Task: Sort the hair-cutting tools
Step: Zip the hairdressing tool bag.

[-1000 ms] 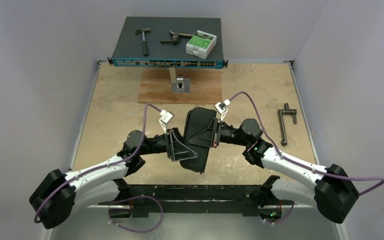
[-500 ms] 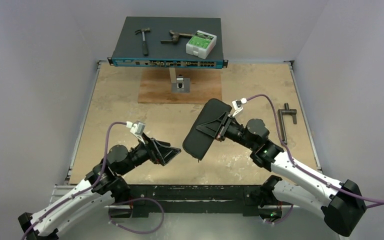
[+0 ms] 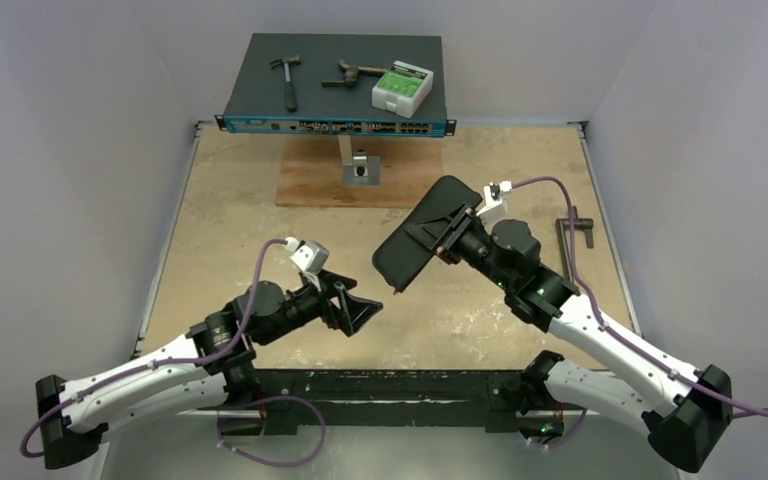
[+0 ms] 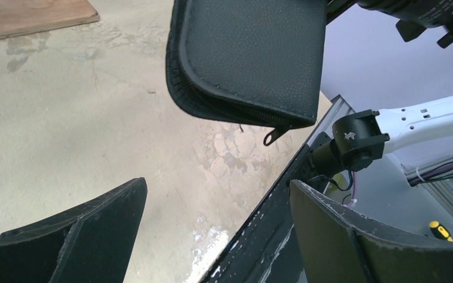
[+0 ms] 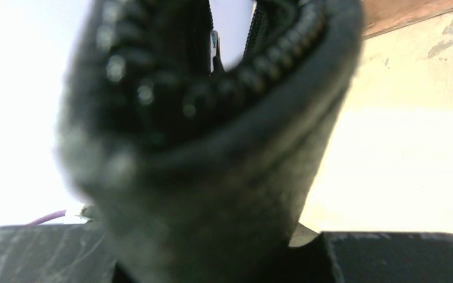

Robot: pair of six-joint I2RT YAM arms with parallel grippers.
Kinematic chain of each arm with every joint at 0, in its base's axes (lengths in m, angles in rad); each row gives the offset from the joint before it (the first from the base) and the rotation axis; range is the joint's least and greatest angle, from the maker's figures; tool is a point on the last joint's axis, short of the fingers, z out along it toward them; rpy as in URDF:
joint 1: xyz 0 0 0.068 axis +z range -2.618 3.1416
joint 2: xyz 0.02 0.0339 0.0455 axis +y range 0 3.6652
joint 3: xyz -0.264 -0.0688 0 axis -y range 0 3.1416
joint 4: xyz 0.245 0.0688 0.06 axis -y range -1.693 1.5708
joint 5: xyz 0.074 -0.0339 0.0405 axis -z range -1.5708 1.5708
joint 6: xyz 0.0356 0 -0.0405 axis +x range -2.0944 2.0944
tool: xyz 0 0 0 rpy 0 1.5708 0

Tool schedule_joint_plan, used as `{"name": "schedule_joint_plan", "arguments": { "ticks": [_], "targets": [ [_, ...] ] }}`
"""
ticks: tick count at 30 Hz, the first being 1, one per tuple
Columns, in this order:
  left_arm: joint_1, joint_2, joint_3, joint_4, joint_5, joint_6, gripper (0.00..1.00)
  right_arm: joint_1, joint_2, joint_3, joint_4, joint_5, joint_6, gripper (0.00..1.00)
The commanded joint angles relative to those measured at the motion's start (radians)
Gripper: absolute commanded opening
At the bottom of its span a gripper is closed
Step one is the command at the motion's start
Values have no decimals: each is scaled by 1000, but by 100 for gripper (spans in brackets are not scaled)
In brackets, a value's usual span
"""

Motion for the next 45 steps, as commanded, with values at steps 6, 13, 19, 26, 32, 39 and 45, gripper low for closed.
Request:
{"name": "schedule_joint_plan", "arguments": {
  "ticks": [6, 13, 19, 26, 32, 39, 45],
  "targets": [
    [-102, 185, 133, 157, -50, 174, 84, -2, -1, 107, -43, 66, -55, 0],
    [-158, 265, 208, 142, -111, 248, 78, -3, -10, 112, -44, 60, -52, 0],
    [-171, 310, 237, 117, -167, 255, 65, -3, -16, 105, -36, 54, -37, 0],
    [-171, 324, 253, 76, -183, 237, 53, -3, -17, 110, -37, 56, -36, 0],
    [-171, 351, 269, 29, -174, 214, 43, -3, -16, 110, -34, 61, -34, 0],
    [-172, 387, 283, 5, -167, 191, 47, -3, -13, 110, -29, 59, -32, 0],
    [-172, 397, 279, 18, -189, 180, 46, -3, -10, 109, -23, 48, -30, 0]
  ]
}}
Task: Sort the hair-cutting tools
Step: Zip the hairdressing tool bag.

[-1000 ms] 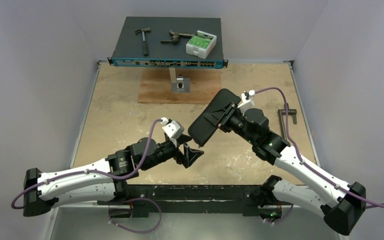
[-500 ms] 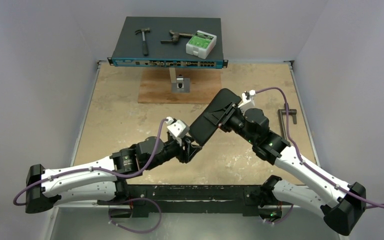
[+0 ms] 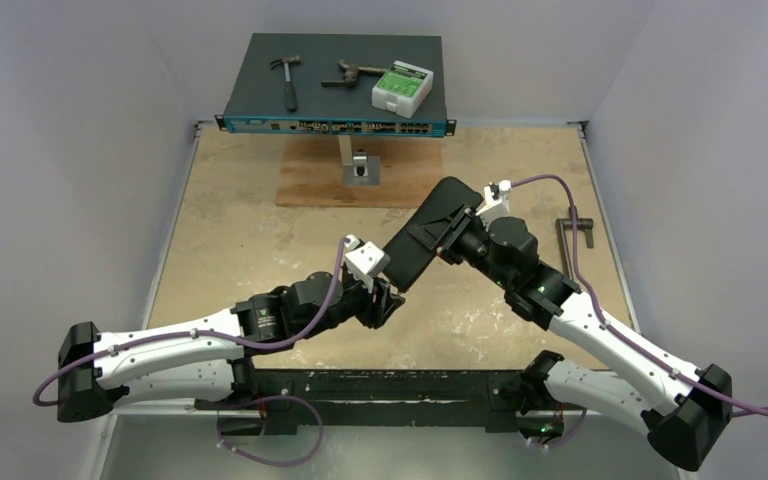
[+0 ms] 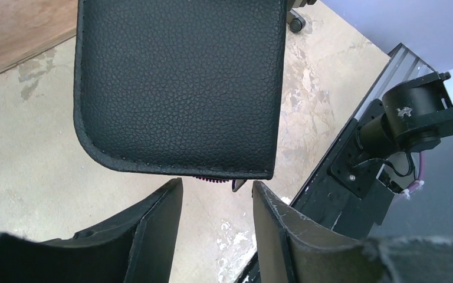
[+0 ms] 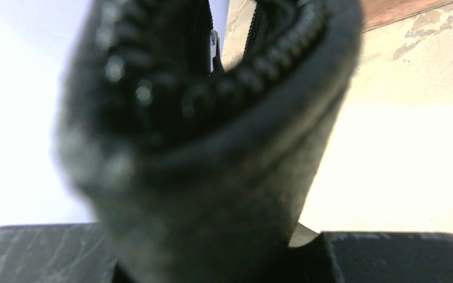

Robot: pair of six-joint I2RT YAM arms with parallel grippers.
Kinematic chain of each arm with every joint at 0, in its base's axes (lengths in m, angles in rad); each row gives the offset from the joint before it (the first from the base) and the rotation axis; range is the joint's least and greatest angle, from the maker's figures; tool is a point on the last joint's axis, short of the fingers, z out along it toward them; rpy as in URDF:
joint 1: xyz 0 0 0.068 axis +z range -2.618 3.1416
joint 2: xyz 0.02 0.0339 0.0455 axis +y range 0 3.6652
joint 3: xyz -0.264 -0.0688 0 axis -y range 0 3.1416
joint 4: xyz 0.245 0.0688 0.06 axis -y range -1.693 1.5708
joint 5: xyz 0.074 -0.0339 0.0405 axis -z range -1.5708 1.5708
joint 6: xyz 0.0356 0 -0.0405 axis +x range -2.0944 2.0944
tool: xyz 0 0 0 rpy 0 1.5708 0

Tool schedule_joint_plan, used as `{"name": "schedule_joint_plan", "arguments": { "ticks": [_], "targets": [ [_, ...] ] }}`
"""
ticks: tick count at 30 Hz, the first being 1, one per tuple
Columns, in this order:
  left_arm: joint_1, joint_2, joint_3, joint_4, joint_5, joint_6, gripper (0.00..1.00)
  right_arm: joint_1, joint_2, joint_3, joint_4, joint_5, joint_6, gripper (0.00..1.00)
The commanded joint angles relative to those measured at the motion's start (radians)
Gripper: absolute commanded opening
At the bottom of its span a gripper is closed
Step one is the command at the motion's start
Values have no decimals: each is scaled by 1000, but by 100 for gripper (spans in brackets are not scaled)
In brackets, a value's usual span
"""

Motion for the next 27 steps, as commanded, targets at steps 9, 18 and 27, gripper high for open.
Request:
{"name": "schedule_joint_plan", "arguments": {
  "ticks": [9, 18, 27],
  "targets": [
    [-4, -10, 34, 99, -26, -25, 44, -3, -25, 49, 82, -7, 18, 0],
    [-4, -23, 22, 130, -15, -23, 32, -3, -33, 39, 82, -8, 22, 0],
    [-4, -11, 24, 122, -16, -24, 0, -3, -45, 36, 72, -11, 20, 0]
  ]
}}
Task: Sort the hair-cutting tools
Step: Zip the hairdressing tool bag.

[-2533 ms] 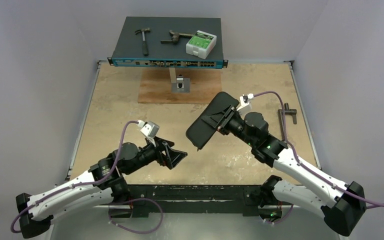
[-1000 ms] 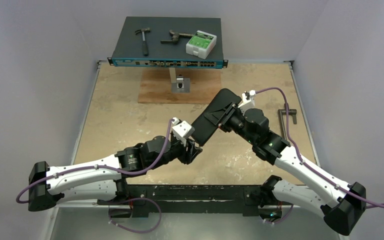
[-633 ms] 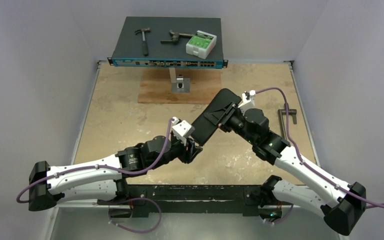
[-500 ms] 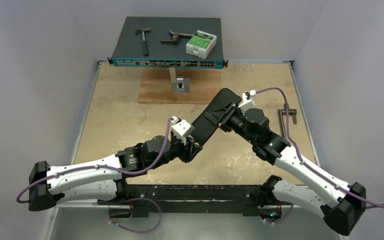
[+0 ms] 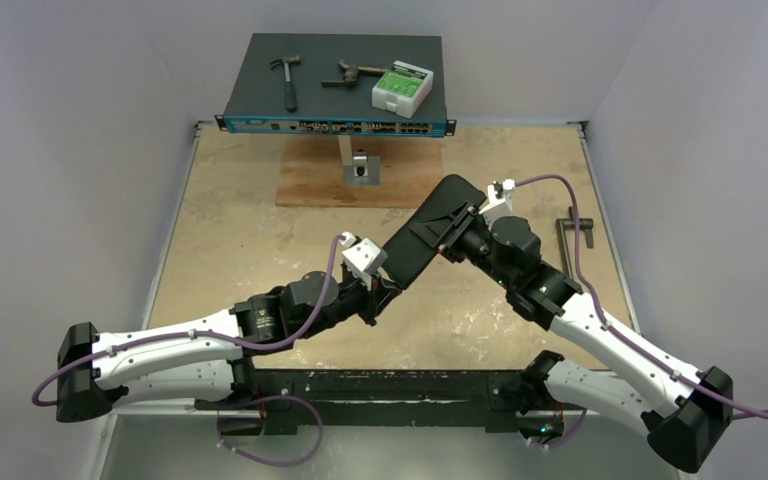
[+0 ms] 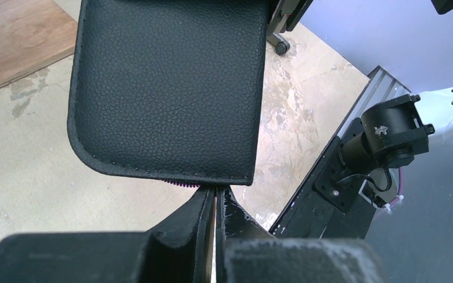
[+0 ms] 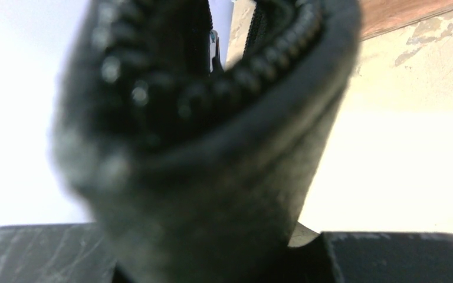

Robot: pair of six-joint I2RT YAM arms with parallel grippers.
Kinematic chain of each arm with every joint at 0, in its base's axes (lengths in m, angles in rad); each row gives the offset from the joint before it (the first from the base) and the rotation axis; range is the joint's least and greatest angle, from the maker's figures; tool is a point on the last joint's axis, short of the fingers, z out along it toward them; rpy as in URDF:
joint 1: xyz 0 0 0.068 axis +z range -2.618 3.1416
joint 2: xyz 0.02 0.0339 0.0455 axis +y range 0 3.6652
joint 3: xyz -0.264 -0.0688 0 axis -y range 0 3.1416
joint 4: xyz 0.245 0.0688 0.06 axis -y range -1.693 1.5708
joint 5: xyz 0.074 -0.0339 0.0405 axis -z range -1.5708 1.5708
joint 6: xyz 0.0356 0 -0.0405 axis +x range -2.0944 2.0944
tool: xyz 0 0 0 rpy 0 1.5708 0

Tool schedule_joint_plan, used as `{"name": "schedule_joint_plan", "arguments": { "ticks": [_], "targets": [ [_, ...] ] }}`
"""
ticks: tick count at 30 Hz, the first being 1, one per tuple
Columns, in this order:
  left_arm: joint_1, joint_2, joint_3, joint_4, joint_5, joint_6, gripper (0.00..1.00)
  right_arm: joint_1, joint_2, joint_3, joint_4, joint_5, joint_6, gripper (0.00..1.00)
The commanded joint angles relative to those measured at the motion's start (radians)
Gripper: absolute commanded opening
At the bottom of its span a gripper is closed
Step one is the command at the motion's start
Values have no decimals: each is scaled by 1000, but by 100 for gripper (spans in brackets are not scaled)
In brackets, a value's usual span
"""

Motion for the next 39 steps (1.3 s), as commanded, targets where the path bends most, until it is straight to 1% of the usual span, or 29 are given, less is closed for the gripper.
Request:
{"name": "schedule_joint_plan", "arguments": {
  "ticks": [1, 10, 13, 17, 25, 30, 34, 39],
  "targets": [
    [-2, -9, 20, 58, -18, -10, 0, 4, -40, 36, 58, -11, 8, 0],
    [-2, -102, -50, 11, -91, -7, 0, 3, -69, 21, 25, -29, -24, 0],
    [-2, -116, -59, -59, -116, -14, 0, 4, -73, 24, 14, -39, -44, 0],
    [-2, -129, -76, -87, -146, -28, 0, 3, -70, 25, 13, -51, -62, 0],
    [-2, -141, -81, -177, -292, -66, 0, 3, -30, 51, 9, -206, -159, 0],
    [-1, -162, -92, -217, -350, -86, 0, 4, -52, 48, -23, -258, -210, 0],
    [0, -202, -116, -204, -385, -76, 0, 3, -54, 41, -12, -377, -244, 0],
    [-2, -294, -162, -89, -364, 10, 0, 3, -19, 57, -40, -487, -341, 0]
  ]
}}
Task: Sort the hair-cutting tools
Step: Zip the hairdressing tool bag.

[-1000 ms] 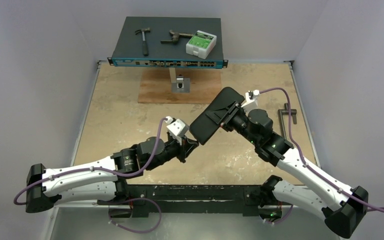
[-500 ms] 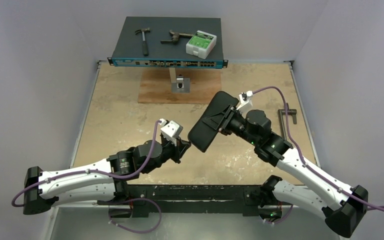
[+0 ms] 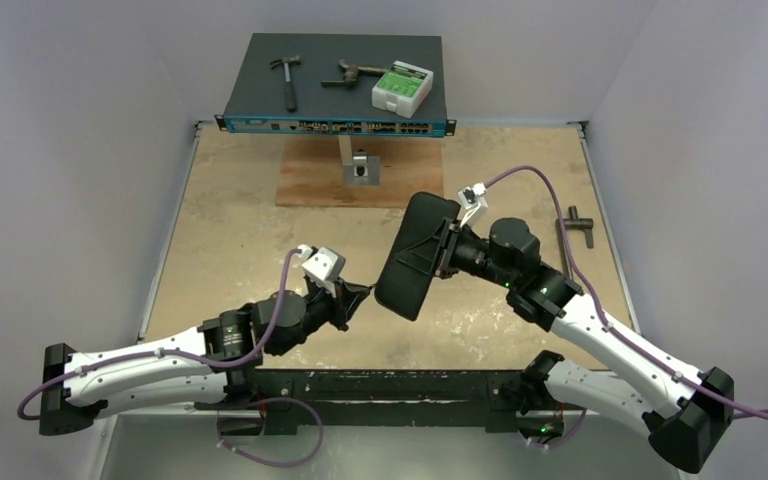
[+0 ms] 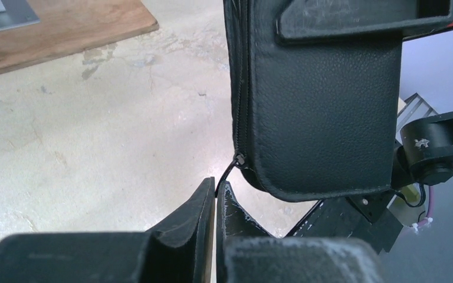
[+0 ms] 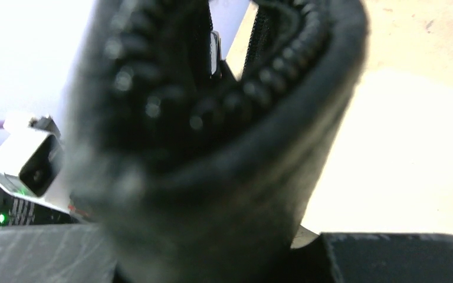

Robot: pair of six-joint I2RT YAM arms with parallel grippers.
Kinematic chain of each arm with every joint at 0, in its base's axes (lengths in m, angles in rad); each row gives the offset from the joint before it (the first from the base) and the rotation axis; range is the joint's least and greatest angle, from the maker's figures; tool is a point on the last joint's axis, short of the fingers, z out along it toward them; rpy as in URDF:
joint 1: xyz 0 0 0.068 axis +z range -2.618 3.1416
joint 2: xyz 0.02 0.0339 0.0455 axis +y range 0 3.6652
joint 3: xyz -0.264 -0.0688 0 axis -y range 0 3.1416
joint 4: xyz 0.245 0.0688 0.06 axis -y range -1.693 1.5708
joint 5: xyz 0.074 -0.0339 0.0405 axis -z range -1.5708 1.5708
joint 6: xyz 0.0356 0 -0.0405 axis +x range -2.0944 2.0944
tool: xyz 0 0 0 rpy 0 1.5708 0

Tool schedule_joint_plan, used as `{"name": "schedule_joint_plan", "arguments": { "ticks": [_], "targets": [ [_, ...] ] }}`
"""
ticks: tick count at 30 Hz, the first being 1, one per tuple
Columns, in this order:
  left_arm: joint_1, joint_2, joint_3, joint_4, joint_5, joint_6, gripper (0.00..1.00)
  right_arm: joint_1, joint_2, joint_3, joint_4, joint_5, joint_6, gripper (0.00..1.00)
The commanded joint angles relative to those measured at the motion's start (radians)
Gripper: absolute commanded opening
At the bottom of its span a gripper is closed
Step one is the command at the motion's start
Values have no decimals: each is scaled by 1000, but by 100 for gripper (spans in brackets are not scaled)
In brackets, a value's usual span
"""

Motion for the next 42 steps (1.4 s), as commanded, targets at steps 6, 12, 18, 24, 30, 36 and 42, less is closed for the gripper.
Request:
{"name": "schedule_joint_plan", "arguments": {
  "ticks": [6, 12, 18, 24, 30, 36, 42],
  "targets": [
    [19, -71, 18, 79, -95, 202, 0, -3, 10, 64, -34, -256, -173, 0],
    [19, -38, 37, 68, -70, 217, 0, -3, 5, 83, -50, -273, -199, 0],
    [19, -92, 5, 48, 43, 206, 5, -3, -7, 125, -78, -371, -209, 0],
    [18, -132, -11, 25, 289, 215, 58, -3, 33, 232, -165, -416, -249, 0],
    [19, -284, -131, 156, 373, 210, 64, -1, 97, 415, -401, -333, -380, 0],
    [19, -389, -216, 254, 294, 213, 64, 75, 260, 701, -853, 44, -535, 0],
    [19, -321, -336, 544, 320, 212, 65, 109, 312, 790, -958, -20, -545, 0]
  ]
}}
